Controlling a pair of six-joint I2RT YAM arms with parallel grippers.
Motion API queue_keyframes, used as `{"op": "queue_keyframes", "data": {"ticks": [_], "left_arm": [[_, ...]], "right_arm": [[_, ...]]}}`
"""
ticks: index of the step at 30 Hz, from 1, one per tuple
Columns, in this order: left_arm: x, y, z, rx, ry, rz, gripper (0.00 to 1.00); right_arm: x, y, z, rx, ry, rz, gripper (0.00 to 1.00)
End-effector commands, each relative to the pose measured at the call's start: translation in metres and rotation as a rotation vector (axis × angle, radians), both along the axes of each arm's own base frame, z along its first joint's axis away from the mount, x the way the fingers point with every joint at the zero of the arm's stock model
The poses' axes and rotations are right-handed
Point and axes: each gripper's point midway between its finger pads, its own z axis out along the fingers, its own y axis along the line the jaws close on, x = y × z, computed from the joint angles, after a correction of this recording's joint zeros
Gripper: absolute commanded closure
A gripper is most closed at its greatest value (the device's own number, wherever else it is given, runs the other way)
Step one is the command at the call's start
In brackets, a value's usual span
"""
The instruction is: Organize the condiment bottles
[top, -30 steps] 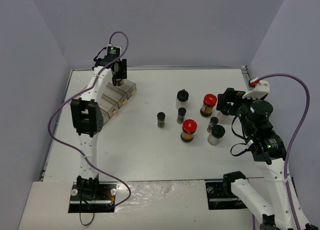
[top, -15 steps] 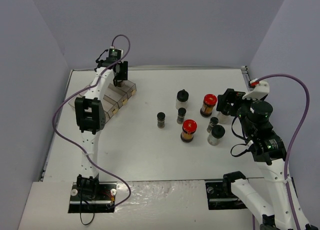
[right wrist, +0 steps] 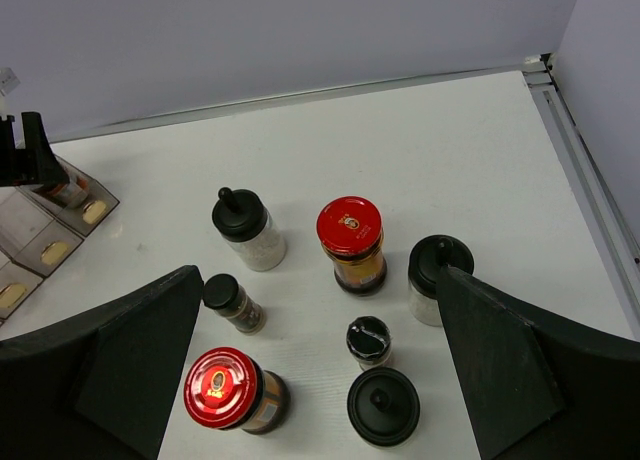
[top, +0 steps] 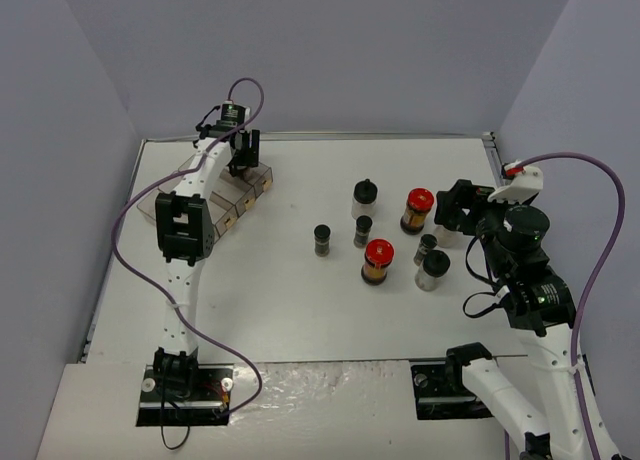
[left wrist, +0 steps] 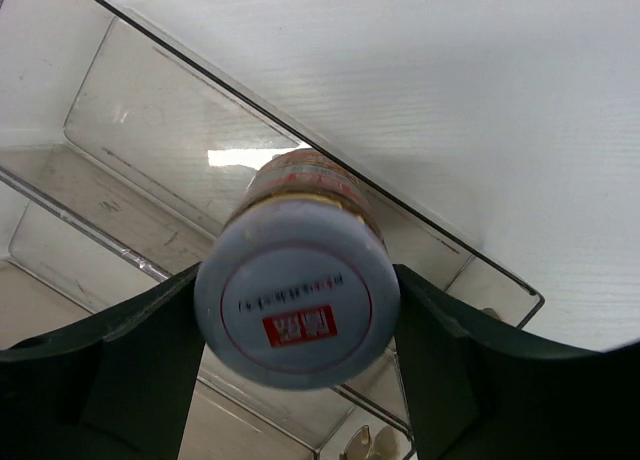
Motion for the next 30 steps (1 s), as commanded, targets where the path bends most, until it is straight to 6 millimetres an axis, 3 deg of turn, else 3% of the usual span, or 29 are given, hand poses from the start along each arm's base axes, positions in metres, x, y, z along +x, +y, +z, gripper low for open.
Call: {"op": "queue_keyframes", "data": {"ticks": [1, 7, 10, 13, 17, 20, 25, 30], "left_arm": [[0.025, 0.003, 0.068, -0.022, -0.182, 0.006, 0.28], [0.016, 0.008, 0.080, -0.022, -0.172, 0.014, 0.08], [0.005, 0.007, 0.102, -0.032, -0.174, 0.013, 0.03], [-0.021, 0.002, 0.143, -0.070, -0.190, 0.008, 0.03], [-0.066, -0.027, 0.168, -0.180, -0.155, -0.061, 0.03], [-0.102, -0.057, 0.171, -0.180, -0.133, -0.129, 0.03], [-0.168, -0.112, 0.166, -0.161, -0.100, -0.257, 0.03], [-0.225, -0.168, 0.147, -0.187, -0.057, -0.338, 0.03]], "right_arm": [[0.003, 0.002, 0.013, 0.014, -0.051, -0.001, 0.00], [0.002, 0.004, 0.012, 0.023, -0.049, 0.010, 0.00], [0.001, 0.005, 0.014, 0.027, -0.054, 0.020, 0.00], [0.000, 0.007, 0.017, 0.017, -0.061, 0.034, 0.00], [-0.002, 0.008, 0.017, -0.006, -0.067, 0.053, 0.00], [-0.002, 0.011, 0.016, -0.012, -0.065, 0.070, 0.00], [-0.005, 0.011, 0.012, -0.020, -0.063, 0.081, 0.00], [-0.009, 0.010, 0.008, -0.028, -0.067, 0.083, 0.00]]}}
